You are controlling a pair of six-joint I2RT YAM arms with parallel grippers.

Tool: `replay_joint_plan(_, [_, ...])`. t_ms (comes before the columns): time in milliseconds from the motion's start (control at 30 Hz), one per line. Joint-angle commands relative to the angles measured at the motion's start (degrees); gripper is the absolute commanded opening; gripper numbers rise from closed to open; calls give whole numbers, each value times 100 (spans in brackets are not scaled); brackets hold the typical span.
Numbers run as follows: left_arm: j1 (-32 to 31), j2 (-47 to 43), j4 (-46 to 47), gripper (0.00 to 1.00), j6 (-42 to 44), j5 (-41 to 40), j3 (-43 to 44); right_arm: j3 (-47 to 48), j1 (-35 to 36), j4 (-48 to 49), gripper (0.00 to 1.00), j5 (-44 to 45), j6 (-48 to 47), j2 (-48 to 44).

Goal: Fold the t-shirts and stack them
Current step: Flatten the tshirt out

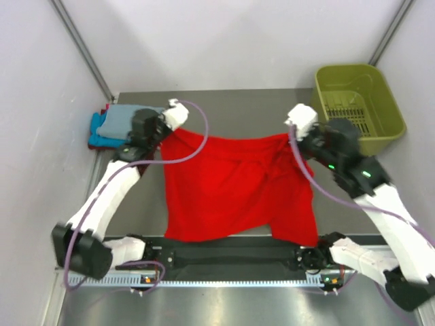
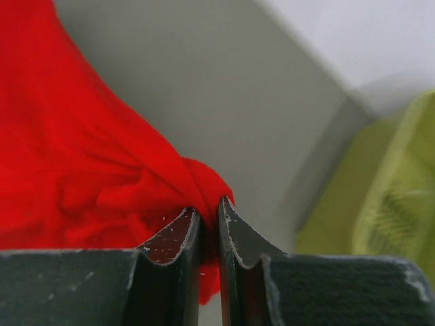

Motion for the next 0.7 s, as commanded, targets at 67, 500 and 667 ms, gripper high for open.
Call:
replay_joint_plan(67, [236, 1401, 1149, 0, -153, 319, -519, -765, -124, 1589, 0, -585, 875, 1316])
replay_joint_plan(500, [913, 4463, 1774, 0, -1163, 214, 1352, 1140, -1522, 2339, 0, -227, 508, 5244])
replay_joint_plan(667, [922, 5034, 1310, 0, -1444, 362, 1977, 1816, -1715, 2095, 66, -252, 218, 5835])
